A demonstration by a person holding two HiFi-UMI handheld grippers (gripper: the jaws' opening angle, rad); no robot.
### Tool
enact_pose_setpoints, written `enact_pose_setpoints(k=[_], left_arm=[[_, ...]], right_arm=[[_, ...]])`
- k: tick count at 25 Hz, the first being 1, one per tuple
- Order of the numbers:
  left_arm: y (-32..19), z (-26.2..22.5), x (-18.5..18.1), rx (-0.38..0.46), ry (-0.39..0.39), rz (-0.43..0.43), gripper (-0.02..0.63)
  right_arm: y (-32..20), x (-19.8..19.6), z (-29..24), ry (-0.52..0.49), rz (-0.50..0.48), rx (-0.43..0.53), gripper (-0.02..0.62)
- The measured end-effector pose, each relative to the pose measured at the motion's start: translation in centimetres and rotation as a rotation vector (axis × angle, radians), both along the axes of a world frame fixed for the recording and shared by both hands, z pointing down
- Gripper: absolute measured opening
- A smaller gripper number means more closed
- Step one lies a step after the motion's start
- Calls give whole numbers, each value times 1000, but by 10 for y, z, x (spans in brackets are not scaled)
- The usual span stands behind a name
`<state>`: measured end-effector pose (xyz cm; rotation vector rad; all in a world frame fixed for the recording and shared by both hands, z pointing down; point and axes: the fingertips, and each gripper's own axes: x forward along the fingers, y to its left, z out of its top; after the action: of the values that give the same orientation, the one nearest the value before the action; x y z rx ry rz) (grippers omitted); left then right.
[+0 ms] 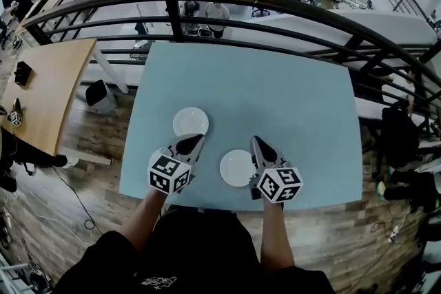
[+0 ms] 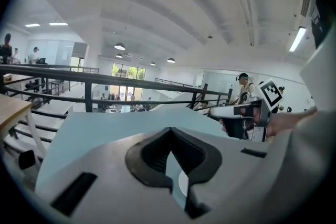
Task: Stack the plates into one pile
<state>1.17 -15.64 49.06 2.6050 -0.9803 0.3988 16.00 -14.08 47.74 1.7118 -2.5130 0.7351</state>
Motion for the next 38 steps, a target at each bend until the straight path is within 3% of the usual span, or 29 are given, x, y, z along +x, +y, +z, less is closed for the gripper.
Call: enact_pose_setpoints(k=[7,13,19,25,31,35,37,38], left_arm=[[15,63,23,-265,71,118,8],[29,117,35,-433,36,205,8],[40,166,48,-593,-13,274,8],[42,202,50,-752,-23,260,8],[45,223,55,-880,7,241,11],[53,232,57,-935,2,237,64],[55,234,59,-954,6,229,75],[55,235,59,-962,7,222,80]], right_arm=[[21,-1,66,-111,58,-173,6],[56,10,125,-137,143,-330,6],[78,23,167,-248,245,-430,6],[100,33,199,-350,352,-530,7],[117,38,227,-408,388,-605,8],[124,33,236,-473,379,-633,11],[125,32,239,-505,380,-644,30],[125,31,240,-521,379,-651,71]])
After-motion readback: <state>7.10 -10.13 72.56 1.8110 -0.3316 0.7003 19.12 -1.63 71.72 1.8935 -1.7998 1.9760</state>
